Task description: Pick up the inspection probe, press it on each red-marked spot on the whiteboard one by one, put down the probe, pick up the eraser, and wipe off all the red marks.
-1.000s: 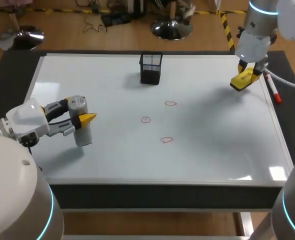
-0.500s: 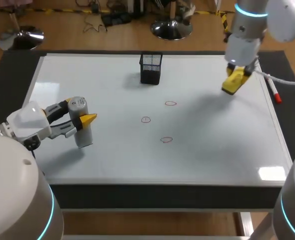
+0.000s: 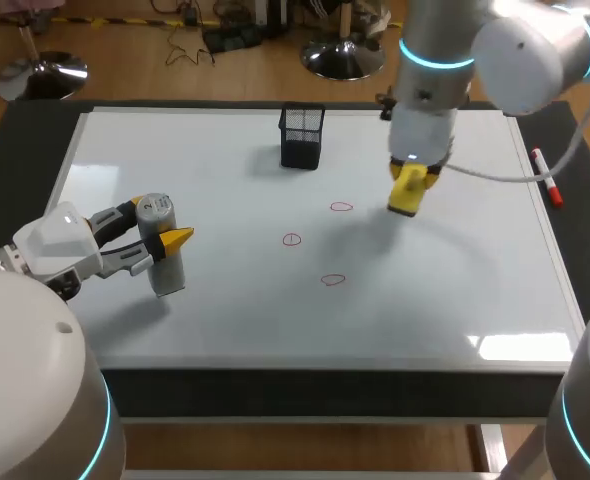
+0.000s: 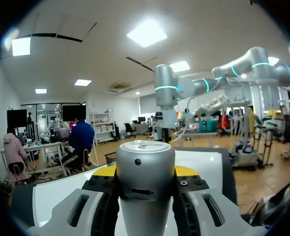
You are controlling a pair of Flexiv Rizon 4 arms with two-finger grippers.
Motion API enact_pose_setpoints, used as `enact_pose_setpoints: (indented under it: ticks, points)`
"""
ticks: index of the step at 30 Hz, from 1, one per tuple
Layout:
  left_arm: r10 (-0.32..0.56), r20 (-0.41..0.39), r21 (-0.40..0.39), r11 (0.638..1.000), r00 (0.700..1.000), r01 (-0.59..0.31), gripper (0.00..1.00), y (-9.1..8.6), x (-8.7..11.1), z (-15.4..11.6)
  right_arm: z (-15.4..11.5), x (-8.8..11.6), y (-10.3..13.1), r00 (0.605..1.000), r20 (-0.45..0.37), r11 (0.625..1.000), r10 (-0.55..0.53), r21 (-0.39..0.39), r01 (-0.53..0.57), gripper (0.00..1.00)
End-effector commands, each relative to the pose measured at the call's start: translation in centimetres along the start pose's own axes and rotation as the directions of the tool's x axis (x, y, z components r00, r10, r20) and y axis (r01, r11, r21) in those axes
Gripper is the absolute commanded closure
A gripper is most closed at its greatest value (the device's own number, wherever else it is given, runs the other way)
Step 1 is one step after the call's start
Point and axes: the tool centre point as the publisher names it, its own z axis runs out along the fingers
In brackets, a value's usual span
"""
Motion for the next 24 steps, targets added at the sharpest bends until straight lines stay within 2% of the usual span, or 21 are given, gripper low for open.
enact_pose_setpoints:
  ticks: [1, 12, 17, 24]
  points:
    - [0.001, 0.002, 0.001, 1.0, 1.0, -0.001, 1.0, -0.1, 0.0, 0.2, -0.3, -2.3, 2.8, 0.996, -0.031, 0.996, -0.08, 0.033, 0.081, 1.0]
    - [0.001, 0.002, 0.001, 1.0, 1.0, -0.001, 1.0, -0.1, 0.0, 0.2, 1.7, -8.3, 7.4, 0.965, -0.072, 0.967, -0.251, 0.02, 0.253, 1.0]
    - [0.001, 0.002, 0.001, 1.0, 1.0, -0.001, 1.0, -0.1, 0.0, 0.2, 2.8, -10.8, 9.1, 0.944, -0.062, 0.946, -0.323, 0.002, 0.324, 1.0]
    - [0.001, 0.002, 0.001, 1.0, 1.0, -0.001, 1.0, -0.1, 0.0, 0.2, 3.5, -14.3, 9.9, 0.926, -0.029, 0.926, -0.378, -0.009, 0.378, 1.0]
